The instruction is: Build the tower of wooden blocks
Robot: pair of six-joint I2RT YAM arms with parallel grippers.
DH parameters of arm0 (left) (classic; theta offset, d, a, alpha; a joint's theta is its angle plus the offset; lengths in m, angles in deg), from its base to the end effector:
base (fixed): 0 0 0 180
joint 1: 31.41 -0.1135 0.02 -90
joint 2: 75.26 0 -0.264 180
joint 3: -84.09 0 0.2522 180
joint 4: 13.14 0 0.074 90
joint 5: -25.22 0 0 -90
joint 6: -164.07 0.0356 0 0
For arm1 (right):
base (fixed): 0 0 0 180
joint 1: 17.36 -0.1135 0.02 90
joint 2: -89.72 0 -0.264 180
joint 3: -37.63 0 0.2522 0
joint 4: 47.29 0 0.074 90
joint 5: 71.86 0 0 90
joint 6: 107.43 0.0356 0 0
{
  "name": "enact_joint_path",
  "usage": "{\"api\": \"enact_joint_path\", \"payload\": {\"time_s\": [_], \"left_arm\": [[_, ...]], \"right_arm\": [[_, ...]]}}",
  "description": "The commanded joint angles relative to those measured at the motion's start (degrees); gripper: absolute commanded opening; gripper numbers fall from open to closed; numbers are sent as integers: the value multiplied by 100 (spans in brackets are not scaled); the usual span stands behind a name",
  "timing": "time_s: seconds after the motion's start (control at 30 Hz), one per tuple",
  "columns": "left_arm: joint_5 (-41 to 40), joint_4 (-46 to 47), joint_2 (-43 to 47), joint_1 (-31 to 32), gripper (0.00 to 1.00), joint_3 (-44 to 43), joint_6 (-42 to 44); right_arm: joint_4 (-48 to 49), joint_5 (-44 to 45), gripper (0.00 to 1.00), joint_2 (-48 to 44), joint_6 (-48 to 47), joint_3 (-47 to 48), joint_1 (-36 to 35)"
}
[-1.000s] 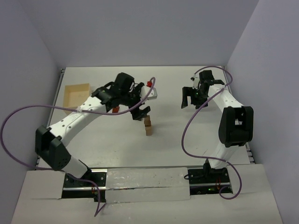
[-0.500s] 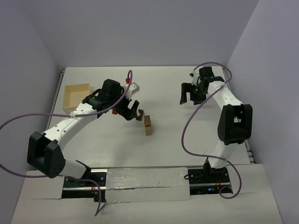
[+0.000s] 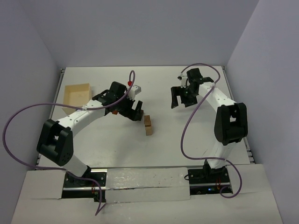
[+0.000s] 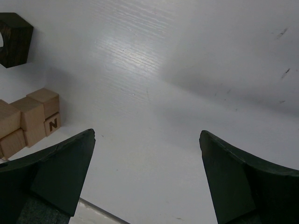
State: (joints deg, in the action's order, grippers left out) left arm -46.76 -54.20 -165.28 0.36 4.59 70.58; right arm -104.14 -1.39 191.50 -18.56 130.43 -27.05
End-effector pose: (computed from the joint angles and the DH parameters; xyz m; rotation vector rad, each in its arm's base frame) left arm 0.2791 -0.1858 0.2470 0.7506 2.4096 -0.6467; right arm 0.3598 0.0735 0.2345 -0.3541 2.6820 0.5072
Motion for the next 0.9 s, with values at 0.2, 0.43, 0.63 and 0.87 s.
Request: {"api": "enact_joint_path", "payload": {"time_s": [0.2, 0.43, 0.63, 0.87], "left_arm": [[370, 484, -503, -13, 99, -204, -544], [339, 510, -680, -22, 99, -197, -589], [312, 509, -833, -22, 98, -236, -641], [492, 507, -1009, -30, 97, -344, -688]], "right_arm": [[29, 38, 100, -65, -23, -168, -168], [23, 78, 100, -138, -54, -228, -182], [27, 98, 100, -158, -46, -265, -182], [46, 142, 100, -211, -46, -320, -182]]}}
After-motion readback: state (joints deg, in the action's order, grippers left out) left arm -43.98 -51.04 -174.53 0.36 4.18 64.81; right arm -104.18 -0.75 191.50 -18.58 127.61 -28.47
